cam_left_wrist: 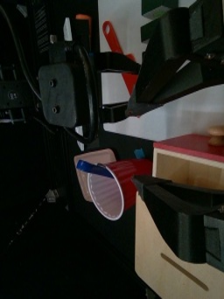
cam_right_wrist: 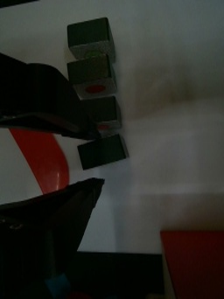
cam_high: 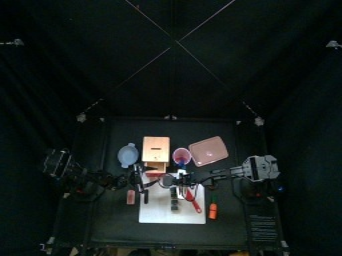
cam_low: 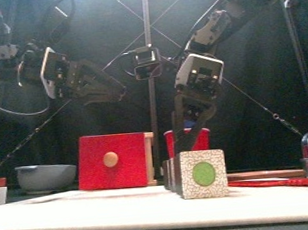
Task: Place sushi on board then cut the sushi with the knife then place the pieces on the plate
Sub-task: Place the 4 sushi pieces on the plate
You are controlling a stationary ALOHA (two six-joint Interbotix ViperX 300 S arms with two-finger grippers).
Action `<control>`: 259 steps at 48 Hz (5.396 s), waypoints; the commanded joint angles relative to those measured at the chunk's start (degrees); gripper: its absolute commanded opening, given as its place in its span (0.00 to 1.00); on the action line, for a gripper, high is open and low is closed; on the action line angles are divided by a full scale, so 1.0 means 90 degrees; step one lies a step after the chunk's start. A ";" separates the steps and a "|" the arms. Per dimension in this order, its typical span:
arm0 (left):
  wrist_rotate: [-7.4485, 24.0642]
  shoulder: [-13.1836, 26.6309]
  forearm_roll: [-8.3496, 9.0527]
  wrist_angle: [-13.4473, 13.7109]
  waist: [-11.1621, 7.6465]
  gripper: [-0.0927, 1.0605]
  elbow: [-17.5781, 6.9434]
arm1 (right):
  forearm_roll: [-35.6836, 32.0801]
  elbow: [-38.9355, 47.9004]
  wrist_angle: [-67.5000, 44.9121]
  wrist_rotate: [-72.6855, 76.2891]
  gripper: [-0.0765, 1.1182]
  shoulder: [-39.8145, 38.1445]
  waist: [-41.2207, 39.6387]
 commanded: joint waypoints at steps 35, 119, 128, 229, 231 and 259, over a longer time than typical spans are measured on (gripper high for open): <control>0.0000 -0.0068 -0.0283 -0.0068 0.0020 0.86 0.0029 | 0.0264 -0.0010 -0.0068 0.0127 0.55 -0.0107 -0.0049; 0.0010 -0.0020 -0.0107 -0.0068 0.0107 0.86 0.0068 | 0.0469 0.2510 -0.1367 0.2256 0.35 -0.1943 -0.4004; 0.0010 -0.0010 -0.0117 -0.0068 0.0107 0.86 0.0107 | 0.0371 0.2354 -0.1328 0.2246 0.37 -0.1680 -0.4004; -0.0049 0.0186 -0.0527 -0.0068 0.0039 0.83 -0.0098 | -0.0830 0.0059 0.0107 0.2070 0.72 -0.0410 0.0566; -0.0049 0.0225 -0.0566 -0.0059 0.0039 0.83 -0.0098 | -0.0811 0.0029 0.0107 0.2070 0.72 -0.0400 0.0586; -0.0049 0.0361 -0.0615 -0.0049 0.0029 0.83 -0.0107 | -0.0752 -0.0186 0.0068 0.2061 0.72 -0.0098 0.0791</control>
